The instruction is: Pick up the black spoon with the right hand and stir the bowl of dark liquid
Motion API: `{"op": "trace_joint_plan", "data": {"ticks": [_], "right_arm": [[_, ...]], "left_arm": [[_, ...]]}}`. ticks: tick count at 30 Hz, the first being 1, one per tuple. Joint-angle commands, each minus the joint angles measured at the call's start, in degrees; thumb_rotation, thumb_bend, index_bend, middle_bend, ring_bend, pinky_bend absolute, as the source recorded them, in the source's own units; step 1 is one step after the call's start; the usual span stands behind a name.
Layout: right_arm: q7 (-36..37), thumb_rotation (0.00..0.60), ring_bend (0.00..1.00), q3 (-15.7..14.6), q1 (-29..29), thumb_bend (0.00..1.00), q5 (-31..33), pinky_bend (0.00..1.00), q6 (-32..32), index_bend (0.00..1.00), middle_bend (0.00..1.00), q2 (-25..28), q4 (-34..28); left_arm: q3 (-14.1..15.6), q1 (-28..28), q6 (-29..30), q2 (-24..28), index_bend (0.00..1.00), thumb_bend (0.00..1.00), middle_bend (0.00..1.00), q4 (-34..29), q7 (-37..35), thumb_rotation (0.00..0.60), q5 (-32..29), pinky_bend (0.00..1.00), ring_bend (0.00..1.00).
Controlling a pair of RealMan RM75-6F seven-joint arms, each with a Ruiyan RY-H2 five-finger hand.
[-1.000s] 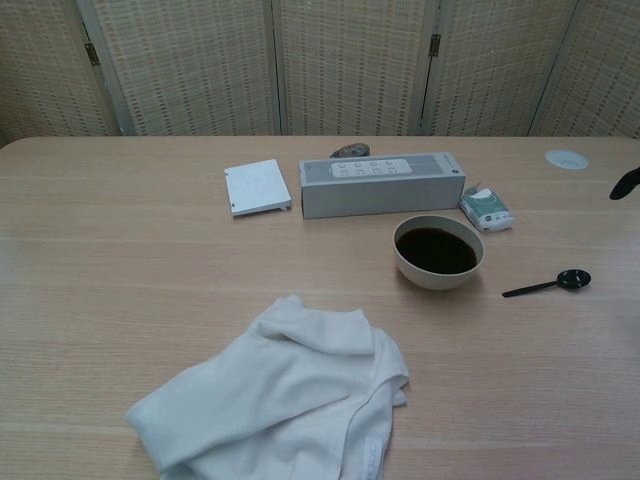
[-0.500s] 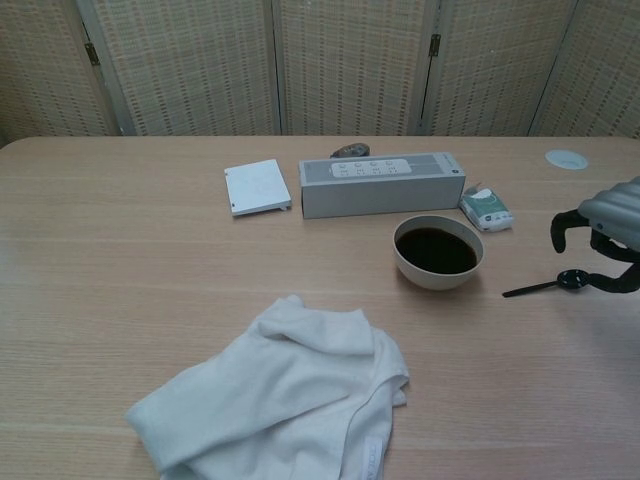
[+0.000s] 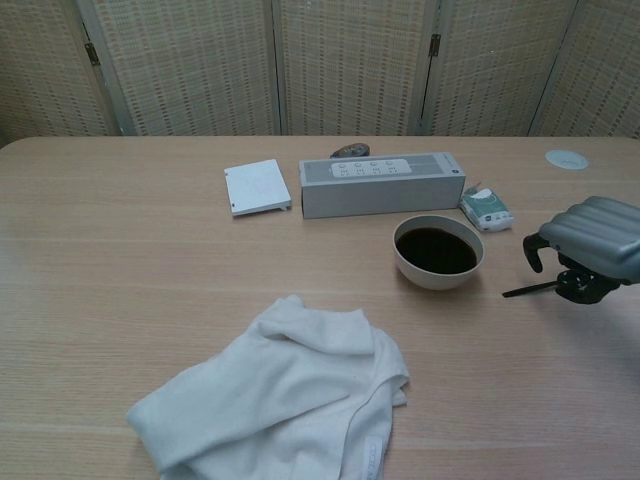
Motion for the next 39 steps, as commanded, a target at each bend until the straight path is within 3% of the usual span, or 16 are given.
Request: {"op": "trace_joint_plan", "data": {"ticks": [1, 39], "right_arm": [[-0.3, 0.600, 1.00, -0.5, 0.7, 0.29, 0.1, 1.00, -0.8, 0.45, 0.92, -0.9, 1.2], [-2.1, 0.600, 1.00, -1.7, 3.6, 0.30, 1.7, 1.00, -3.9, 0.48, 0.92, -4.9, 6.6]], "left_arm": [[0.0, 0.1, 0.1, -0.1, 0.09, 0.16, 0.04, 0.2, -0.1, 0.600, 0.0, 0.16, 0.09], [-0.2, 1.3, 0.3, -0.4, 0.09, 0.16, 0.04, 2.3, -2.1, 0.600, -0.9, 0.16, 0.09]]}}
